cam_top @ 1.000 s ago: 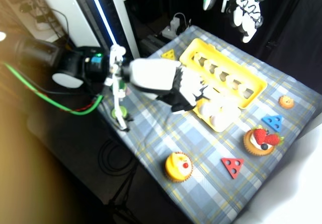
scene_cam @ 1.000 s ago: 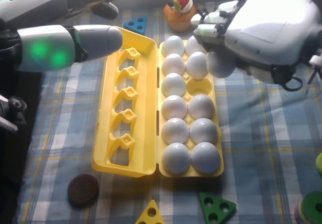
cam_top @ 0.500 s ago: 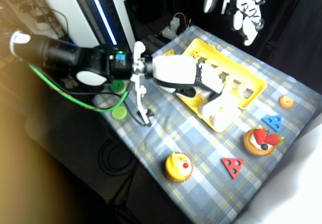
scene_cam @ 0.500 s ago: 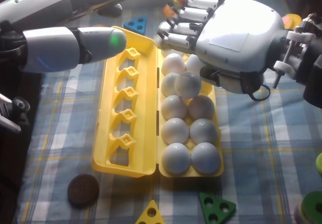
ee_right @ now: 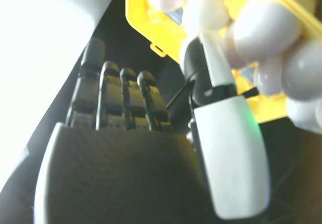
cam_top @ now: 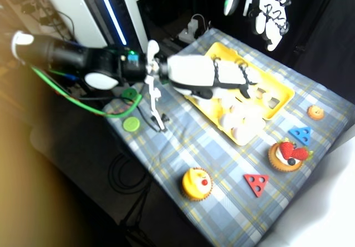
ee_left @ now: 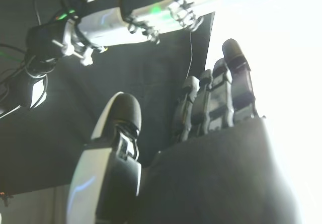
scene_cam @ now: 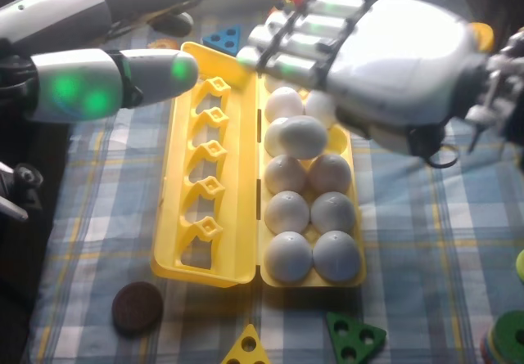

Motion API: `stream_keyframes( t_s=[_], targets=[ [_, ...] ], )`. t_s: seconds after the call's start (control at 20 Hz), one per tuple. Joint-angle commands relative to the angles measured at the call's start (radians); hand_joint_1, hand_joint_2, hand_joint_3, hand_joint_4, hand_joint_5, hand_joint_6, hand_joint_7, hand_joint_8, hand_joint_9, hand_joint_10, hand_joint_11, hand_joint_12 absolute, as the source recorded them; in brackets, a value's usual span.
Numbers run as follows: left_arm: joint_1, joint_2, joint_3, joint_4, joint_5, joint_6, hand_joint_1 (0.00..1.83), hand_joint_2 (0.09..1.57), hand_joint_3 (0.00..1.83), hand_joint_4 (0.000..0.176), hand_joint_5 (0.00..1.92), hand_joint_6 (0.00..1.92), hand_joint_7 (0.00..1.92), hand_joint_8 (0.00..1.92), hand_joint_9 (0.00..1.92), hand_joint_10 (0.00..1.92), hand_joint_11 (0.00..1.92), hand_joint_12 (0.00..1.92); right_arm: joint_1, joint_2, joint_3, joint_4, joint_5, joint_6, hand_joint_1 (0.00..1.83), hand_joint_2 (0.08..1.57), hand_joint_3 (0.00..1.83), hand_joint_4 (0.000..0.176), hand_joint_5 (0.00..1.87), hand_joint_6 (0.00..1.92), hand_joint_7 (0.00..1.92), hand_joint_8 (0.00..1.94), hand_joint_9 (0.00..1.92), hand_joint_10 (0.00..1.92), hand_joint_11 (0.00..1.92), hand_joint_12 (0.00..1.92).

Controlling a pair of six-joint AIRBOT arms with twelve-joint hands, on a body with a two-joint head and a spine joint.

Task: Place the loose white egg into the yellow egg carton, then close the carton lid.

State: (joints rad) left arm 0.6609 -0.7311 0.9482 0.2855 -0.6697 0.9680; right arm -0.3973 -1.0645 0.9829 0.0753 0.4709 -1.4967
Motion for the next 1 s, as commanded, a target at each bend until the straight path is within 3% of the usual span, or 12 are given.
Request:
stream_keyframes(
  t_s=[0.0, 0.05, 0.1, 0.15, 0.2, 0.3, 0.35, 0.5, 0.6, 0.7, 0.85, 0.95],
  targets=[
    [-0.008, 0.003, -0.005, -0.034, -0.130, -0.007, 0.34, 1.42, 0.00, 0.000, 0.13, 0.00, 0.05, 0.00, 0.04, 0.00, 0.00, 0.74, 0.006, 0.025, -0.011, -0.005, 0.148, -0.004, 0.80, 1.38, 0.03, 0.000, 0.00, 0.00, 0.00, 0.00, 0.00, 0.00, 0.00, 1.44],
    [-0.006, 0.005, -0.006, -0.037, -0.133, -0.007, 0.34, 1.42, 0.00, 0.000, 0.13, 0.00, 0.05, 0.00, 0.04, 0.00, 0.00, 0.74, -0.004, 0.051, -0.026, -0.005, 0.167, -0.004, 0.79, 1.38, 0.03, 0.000, 0.00, 0.00, 0.00, 0.00, 0.00, 0.00, 0.00, 1.44],
    [-0.003, 0.006, -0.006, -0.040, -0.135, -0.007, 0.35, 1.42, 0.00, 0.000, 0.13, 0.00, 0.05, 0.00, 0.04, 0.00, 0.00, 0.69, -0.011, 0.069, -0.037, -0.004, 0.182, -0.004, 0.60, 1.38, 0.00, 0.106, 0.00, 0.00, 0.01, 0.00, 0.12, 0.25, 0.00, 1.70],
    [0.000, 0.008, -0.007, -0.043, -0.137, -0.007, 0.36, 1.42, 0.00, 0.000, 0.13, 0.00, 0.05, 0.00, 0.04, 0.00, 0.00, 0.67, -0.015, 0.081, -0.045, -0.004, 0.190, -0.004, 0.57, 1.36, 0.00, 0.147, 0.00, 0.00, 0.06, 0.00, 0.12, 0.43, 0.00, 1.78],
    [0.003, 0.009, -0.008, -0.045, -0.141, -0.007, 0.34, 1.41, 0.00, 0.000, 0.13, 0.00, 0.06, 0.00, 0.04, 0.00, 0.00, 0.70, -0.020, 0.100, -0.056, -0.005, 0.199, -0.004, 0.57, 1.32, 0.00, 0.160, 0.00, 0.00, 0.05, 0.01, 0.05, 0.39, 0.00, 1.48],
    [0.005, 0.010, -0.008, -0.048, -0.144, -0.007, 0.33, 1.41, 0.00, 0.000, 0.14, 0.00, 0.07, 0.00, 0.05, 0.00, 0.00, 0.71, -0.031, 0.128, -0.072, -0.005, 0.211, -0.004, 0.52, 1.28, 0.00, 0.139, 0.00, 0.00, 0.04, 0.00, 0.07, 0.27, 0.00, 1.23],
    [0.006, 0.011, -0.008, -0.049, -0.144, -0.007, 0.37, 1.40, 0.00, 0.000, 0.14, 0.00, 0.06, 0.00, 0.04, 0.00, 0.00, 0.70, -0.037, 0.139, -0.078, -0.005, 0.216, -0.004, 0.57, 1.30, 0.00, 0.145, 0.00, 0.00, 0.04, 0.00, 0.06, 0.26, 0.00, 1.22],
    [0.012, 0.013, -0.009, -0.055, -0.150, -0.007, 0.34, 1.40, 0.00, 0.000, 0.13, 0.00, 0.06, 0.00, 0.04, 0.00, 0.00, 0.65, -0.051, 0.164, -0.091, -0.005, 0.223, -0.004, 0.58, 1.33, 0.01, 0.109, 0.00, 0.00, 0.09, 0.01, 0.05, 0.27, 0.00, 1.35],
    [0.016, 0.015, -0.011, -0.060, -0.157, -0.007, 0.38, 1.40, 0.00, 0.000, 0.13, 0.00, 0.06, 0.00, 0.07, 0.01, 0.00, 0.67, -0.065, 0.192, -0.110, -0.005, 0.240, -0.004, 0.68, 1.35, 0.00, 0.144, 0.00, 0.00, 0.02, 0.00, 0.04, 0.30, 0.00, 1.25],
    [0.026, 0.023, -0.015, -0.071, -0.170, -0.007, 0.40, 1.39, 0.00, 0.000, 0.09, 0.00, 0.06, 0.00, 0.06, 0.01, 0.00, 0.60, -0.090, 0.230, -0.136, -0.005, 0.277, -0.004, 0.70, 1.35, 0.00, 0.137, 0.00, 0.00, 0.00, 0.00, 0.03, 0.39, 0.00, 1.22],
    [0.056, 0.032, -0.017, -0.118, -0.197, -0.007, 0.41, 1.41, 0.00, 0.000, 0.01, 0.00, 0.10, 0.00, 0.15, 0.02, 0.00, 0.85, -0.146, 0.302, -0.186, -0.005, 0.336, -0.004, 0.50, 1.28, 0.00, 0.144, 0.00, 0.00, 0.00, 0.00, 0.00, 0.13, 0.00, 0.80],
    [0.107, 0.037, -0.015, -0.181, -0.245, -0.018, 0.31, 1.41, 0.00, 0.000, 0.00, 0.00, 0.10, 0.01, 0.19, 0.03, 0.00, 1.06, -0.195, 0.347, -0.220, 0.004, 0.382, -0.004, 0.45, 1.28, 0.00, 0.125, 0.00, 0.00, 0.00, 0.00, 0.00, 0.00, 0.00, 0.43]
  ],
)
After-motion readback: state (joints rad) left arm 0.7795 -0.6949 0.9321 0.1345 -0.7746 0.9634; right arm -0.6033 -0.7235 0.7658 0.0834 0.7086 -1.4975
